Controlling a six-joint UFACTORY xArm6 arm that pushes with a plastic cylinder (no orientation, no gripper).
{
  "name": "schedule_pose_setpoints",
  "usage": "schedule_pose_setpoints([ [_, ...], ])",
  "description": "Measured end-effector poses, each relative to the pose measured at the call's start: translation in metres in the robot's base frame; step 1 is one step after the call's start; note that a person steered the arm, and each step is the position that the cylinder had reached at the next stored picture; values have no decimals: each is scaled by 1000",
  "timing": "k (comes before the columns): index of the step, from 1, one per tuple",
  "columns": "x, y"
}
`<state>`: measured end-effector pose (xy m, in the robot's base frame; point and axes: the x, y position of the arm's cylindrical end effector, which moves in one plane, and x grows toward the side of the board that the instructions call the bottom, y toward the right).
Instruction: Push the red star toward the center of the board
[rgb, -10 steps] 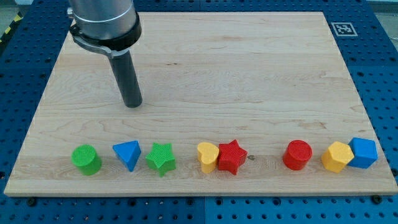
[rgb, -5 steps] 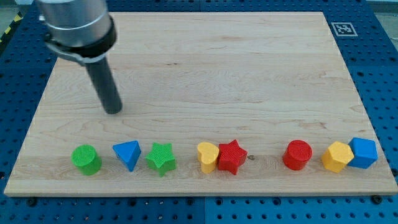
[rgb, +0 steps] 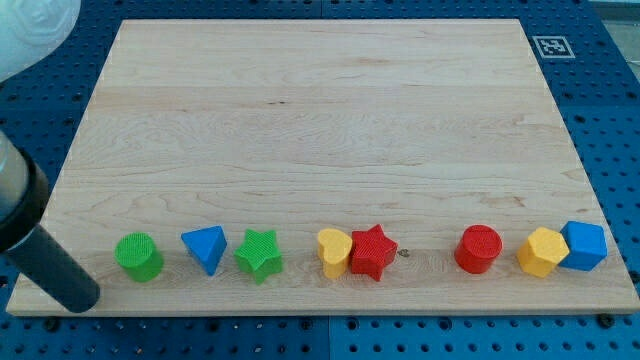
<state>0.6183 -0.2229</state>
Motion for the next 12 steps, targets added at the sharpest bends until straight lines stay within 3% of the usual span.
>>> schedule_pose_setpoints([
  [1,0,0],
  [3,0,123],
  [7,0,271],
  [12,-10,288],
])
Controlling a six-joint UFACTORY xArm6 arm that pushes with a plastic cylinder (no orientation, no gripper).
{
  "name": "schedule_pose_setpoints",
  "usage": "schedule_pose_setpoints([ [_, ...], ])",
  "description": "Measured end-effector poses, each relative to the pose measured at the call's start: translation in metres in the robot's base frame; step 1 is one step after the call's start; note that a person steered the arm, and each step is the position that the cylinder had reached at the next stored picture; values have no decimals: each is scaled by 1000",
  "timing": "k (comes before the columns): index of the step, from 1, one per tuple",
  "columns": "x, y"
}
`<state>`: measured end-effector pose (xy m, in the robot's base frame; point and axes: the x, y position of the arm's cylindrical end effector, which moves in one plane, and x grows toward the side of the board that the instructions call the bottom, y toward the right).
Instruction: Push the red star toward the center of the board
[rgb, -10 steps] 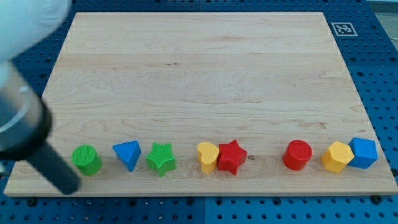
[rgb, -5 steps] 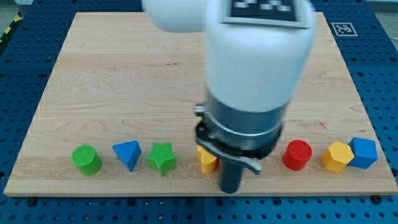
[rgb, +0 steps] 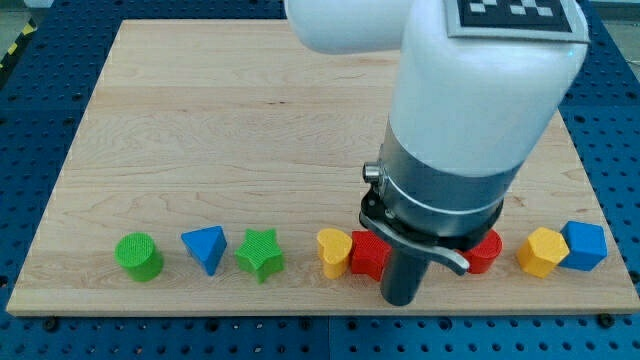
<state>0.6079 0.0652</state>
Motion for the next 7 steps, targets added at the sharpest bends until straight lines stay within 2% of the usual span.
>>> schedule_pose_setpoints([
  [1,-25,-12],
  [4,-41,-96],
  [7,-82,-45],
])
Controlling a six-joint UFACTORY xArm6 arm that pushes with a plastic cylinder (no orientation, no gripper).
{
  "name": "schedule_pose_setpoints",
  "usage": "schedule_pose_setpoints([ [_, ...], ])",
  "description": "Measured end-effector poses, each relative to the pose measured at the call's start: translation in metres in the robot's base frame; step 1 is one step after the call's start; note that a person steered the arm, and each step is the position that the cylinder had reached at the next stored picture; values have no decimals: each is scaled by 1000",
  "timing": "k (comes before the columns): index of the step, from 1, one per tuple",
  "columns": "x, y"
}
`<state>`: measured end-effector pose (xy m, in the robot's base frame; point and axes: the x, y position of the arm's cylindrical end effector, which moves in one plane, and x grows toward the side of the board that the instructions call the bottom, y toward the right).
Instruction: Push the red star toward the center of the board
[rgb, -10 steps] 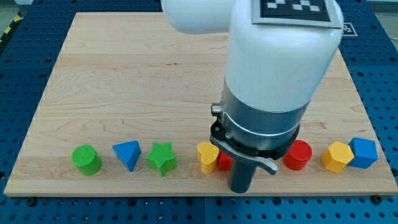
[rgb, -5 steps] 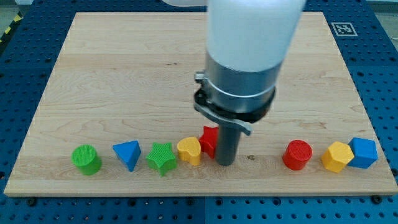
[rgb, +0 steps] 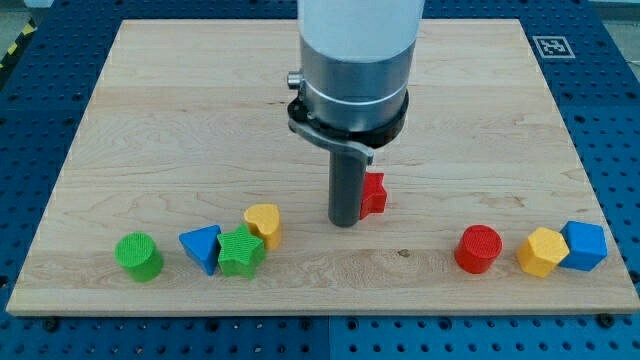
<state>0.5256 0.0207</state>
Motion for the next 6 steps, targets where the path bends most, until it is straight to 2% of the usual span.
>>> schedule_pose_setpoints([
  [1,-19,2],
  [2,-17,21],
  [3,11,31],
  [4,9,70],
  [5,-16,105],
  [6,-30,91],
])
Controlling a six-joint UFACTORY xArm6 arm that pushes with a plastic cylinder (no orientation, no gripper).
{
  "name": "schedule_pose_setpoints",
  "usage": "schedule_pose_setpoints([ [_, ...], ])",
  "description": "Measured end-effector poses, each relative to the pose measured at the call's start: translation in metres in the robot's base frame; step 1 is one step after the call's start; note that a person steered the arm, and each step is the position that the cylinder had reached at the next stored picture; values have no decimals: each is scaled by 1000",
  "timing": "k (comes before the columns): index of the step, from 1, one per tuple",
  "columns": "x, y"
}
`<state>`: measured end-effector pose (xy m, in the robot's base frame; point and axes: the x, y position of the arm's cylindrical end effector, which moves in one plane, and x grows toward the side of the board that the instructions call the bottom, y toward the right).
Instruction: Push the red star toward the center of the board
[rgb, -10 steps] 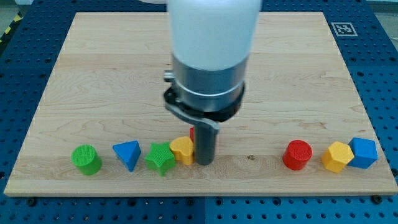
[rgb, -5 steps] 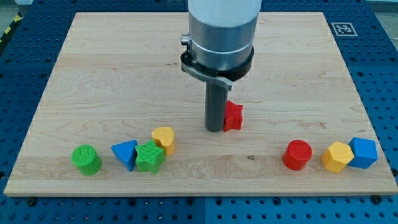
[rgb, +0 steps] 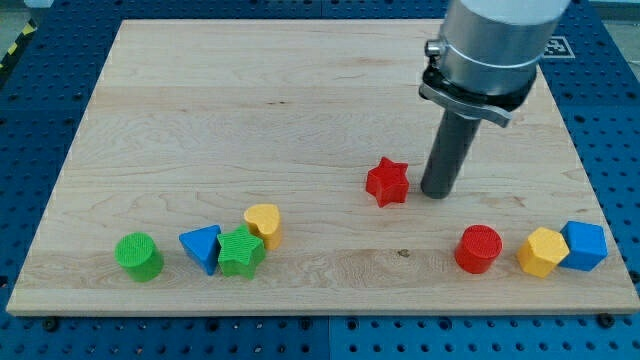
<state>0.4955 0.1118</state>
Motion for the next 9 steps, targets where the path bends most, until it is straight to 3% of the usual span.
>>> schedule_pose_setpoints([
  [3,12,-13],
  [7,6,-108],
  [9,-37,-125],
])
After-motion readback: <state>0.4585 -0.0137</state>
